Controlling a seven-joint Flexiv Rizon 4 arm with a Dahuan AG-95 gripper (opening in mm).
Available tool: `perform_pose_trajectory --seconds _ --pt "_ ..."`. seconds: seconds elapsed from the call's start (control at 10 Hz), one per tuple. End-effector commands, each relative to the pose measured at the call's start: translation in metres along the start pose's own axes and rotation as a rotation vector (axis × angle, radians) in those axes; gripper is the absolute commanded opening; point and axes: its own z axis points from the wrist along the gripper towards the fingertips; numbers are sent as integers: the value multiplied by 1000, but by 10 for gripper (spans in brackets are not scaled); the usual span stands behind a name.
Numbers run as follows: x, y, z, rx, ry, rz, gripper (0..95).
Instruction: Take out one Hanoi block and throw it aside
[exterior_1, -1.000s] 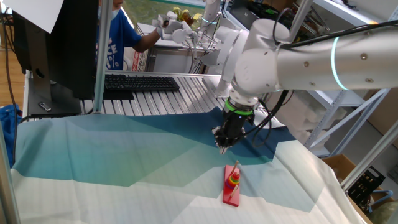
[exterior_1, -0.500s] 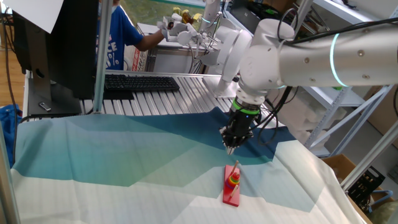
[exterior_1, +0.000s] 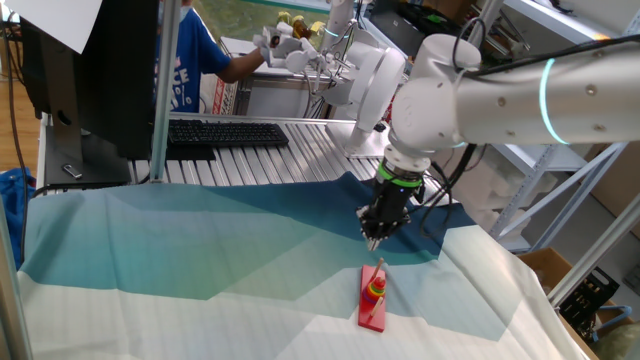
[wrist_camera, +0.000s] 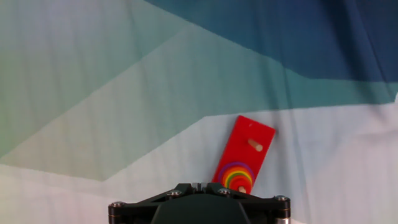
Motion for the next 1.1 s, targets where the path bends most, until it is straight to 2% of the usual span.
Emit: perform_pose_trajectory --seconds 0.1,0.3,0.4,0.6,0.7,0.8,1.0,1.1 --pt "3 0 -1 -6 1 26 0" --pt "3 0 -1 -13 12 102 0" --pt "3 0 -1 -15 23 165 0" --pt "3 0 -1 1 28 266 0" --pt "3 0 -1 10 29 287 0" --pt "3 0 -1 6 29 299 0" --pt "3 0 -1 9 27 278 0" --pt "2 -1 -1 25 23 254 0"
